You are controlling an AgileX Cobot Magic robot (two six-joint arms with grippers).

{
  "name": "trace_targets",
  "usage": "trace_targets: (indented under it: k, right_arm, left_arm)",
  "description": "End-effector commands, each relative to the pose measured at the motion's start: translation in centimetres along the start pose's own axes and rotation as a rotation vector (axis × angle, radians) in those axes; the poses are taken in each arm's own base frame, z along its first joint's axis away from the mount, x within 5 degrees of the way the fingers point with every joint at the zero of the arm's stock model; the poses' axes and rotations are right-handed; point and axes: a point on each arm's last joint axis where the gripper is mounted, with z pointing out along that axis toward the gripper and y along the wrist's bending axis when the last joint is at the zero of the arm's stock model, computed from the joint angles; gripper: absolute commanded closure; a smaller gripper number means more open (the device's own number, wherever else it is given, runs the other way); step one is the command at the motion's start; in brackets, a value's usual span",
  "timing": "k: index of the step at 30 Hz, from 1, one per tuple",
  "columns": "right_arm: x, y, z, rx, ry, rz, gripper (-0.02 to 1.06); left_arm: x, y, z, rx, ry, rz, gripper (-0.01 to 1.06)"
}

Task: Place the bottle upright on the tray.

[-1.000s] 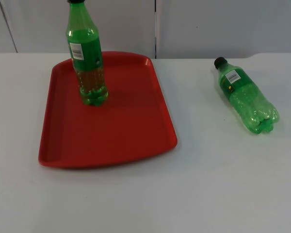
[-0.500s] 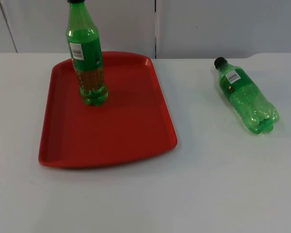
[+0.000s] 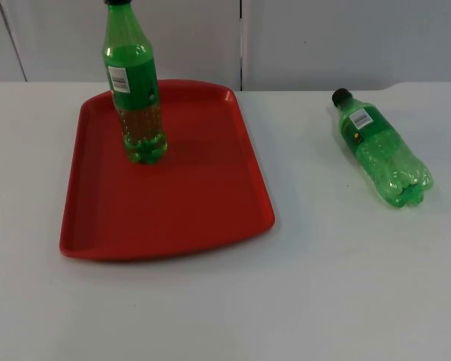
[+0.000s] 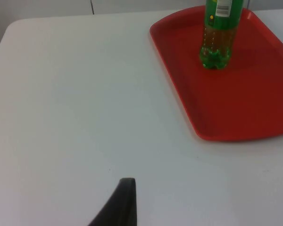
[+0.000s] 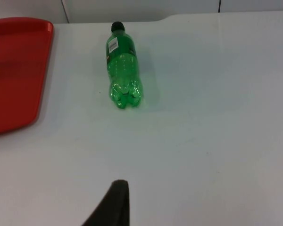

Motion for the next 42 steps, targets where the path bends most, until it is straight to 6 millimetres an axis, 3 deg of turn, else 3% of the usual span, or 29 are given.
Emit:
trace_targets:
  k: [1,27,32,37,41,42]
  right_arm:
    - [0.2,0.0,0.1,0.005,0.002,0.003,-0.01]
    - [-0.2,0.0,0.4,0.008,0.022,0.002,0.00]
    - [-2.3,0.2,1.8,0.007,0.064,0.002,0.00]
    - [-5.0,0.4,3.6,0.007,0.079,0.001,0.00]
    - [-8.4,0.6,6.1,0.008,0.116,-0.012,0.00]
    - [-8.4,0.6,6.1,0.008,0.116,-0.012,0.00]
  left_arm:
    - [0.1,0.0,0.0,0.003,0.000,0.003,0.00]
    - [0.1,0.0,0.0,0.003,0.000,0.003,0.00]
    - [0.1,0.0,0.0,0.003,0.000,0.003,0.00]
    - [0.1,0.0,0.0,0.003,0.000,0.003,0.00]
    - [0.1,0.0,0.0,0.003,0.000,0.003,0.00]
    - [0.1,0.0,0.0,0.003,0.000,0.003,0.00]
